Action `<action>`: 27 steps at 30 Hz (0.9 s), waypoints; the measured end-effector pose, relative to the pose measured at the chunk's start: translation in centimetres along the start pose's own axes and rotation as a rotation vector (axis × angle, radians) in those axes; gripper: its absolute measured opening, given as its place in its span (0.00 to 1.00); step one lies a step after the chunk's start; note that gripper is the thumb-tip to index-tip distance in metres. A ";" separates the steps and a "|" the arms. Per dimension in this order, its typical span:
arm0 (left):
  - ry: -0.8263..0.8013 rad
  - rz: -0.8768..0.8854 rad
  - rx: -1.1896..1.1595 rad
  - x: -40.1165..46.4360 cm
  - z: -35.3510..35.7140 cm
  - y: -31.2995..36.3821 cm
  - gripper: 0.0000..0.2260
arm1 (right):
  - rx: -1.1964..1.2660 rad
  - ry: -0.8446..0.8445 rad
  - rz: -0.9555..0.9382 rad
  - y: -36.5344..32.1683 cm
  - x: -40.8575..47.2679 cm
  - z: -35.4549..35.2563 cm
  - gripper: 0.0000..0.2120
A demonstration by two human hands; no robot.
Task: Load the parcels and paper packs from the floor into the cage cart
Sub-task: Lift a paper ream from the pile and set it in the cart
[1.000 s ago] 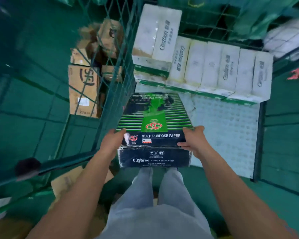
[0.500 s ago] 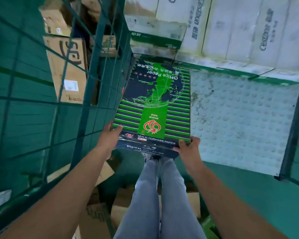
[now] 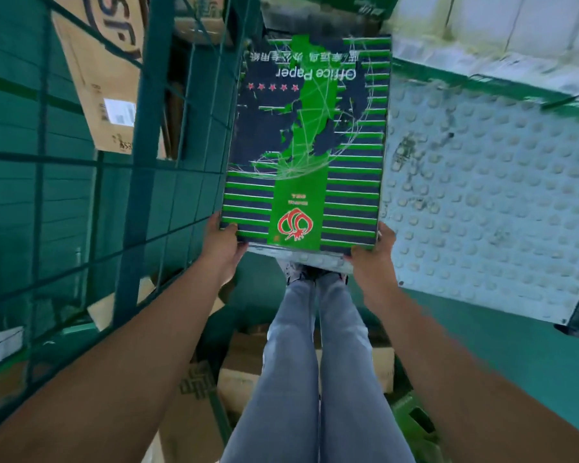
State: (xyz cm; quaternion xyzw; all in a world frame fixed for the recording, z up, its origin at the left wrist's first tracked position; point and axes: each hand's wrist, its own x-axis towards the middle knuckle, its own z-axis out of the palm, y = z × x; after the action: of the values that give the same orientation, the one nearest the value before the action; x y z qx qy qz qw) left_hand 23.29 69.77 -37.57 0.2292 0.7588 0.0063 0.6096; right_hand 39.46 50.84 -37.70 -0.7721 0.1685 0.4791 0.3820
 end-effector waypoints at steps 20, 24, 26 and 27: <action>-0.012 -0.123 -0.292 4.7 3.7 0.0 0.16 | -0.091 -0.124 0.190 -1.9 7.0 3.3 0.39; -0.102 -0.176 -0.222 4.8 4.3 -0.1 0.14 | -0.098 -0.149 0.197 -2.2 7.0 3.7 0.38; -0.125 -0.186 -0.193 4.4 4.4 0.1 0.15 | -0.059 -0.151 0.190 -2.3 7.0 3.9 0.37; -0.129 -0.189 -0.182 4.2 4.5 0.0 0.15 | -0.036 -0.145 0.186 -2.2 6.8 3.9 0.37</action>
State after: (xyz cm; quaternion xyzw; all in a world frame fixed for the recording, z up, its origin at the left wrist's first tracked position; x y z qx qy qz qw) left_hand 26.79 70.12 -42.61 0.1005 0.7325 0.0027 0.6733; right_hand 41.79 55.92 -43.65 -0.7233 0.2025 0.5699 0.3331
